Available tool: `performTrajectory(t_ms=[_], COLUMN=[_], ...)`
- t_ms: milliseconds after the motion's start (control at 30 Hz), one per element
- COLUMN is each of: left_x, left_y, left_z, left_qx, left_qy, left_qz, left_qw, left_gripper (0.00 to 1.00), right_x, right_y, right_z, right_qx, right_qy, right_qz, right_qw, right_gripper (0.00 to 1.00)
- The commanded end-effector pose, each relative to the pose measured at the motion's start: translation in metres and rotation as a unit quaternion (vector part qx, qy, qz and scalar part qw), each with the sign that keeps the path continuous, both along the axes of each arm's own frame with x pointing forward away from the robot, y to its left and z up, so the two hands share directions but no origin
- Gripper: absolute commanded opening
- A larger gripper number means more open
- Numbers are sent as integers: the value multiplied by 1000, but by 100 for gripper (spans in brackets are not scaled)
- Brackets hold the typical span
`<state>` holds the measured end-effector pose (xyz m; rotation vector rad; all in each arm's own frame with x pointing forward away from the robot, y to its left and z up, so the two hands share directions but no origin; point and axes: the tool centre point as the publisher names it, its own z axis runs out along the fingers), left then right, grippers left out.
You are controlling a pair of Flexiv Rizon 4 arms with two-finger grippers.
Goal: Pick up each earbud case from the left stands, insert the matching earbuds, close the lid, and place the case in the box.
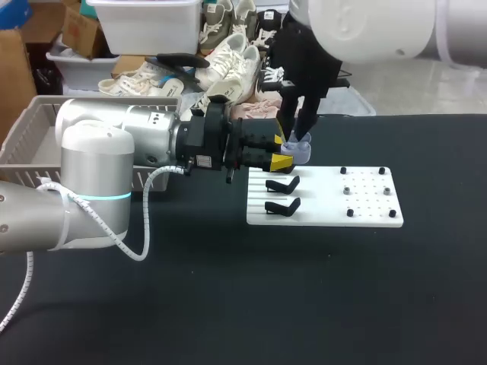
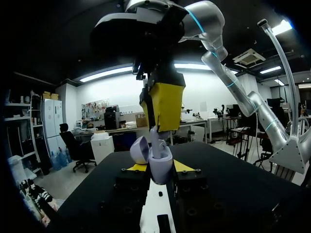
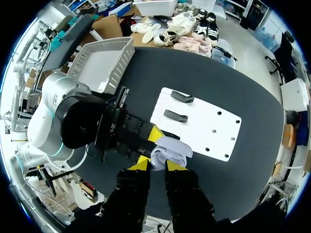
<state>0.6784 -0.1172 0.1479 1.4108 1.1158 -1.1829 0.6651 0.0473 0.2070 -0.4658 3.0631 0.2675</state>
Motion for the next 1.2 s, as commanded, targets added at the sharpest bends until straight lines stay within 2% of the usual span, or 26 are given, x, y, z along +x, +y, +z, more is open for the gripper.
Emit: performTrajectory(t_ms=[33,1133,1200], left_x=[-1,-1,-1], left_y=[0,0,0], left_z=[0,0,0], left_qx=[0,0,0], left_qy=[-1,-1,-1], left_qz=[1,1,1], left_qw=[1000,1000,1000], left_gripper=[0,0,0], right_x=[1,0,0], right_y=[0,6,6], right_z=[-1,-13,-13], right_qx=[-1,-17,-19], right_qy=[1,11,12], right_qz=[0,23,24], right_qw=[1000,1000,999], right_gripper=[0,0,9])
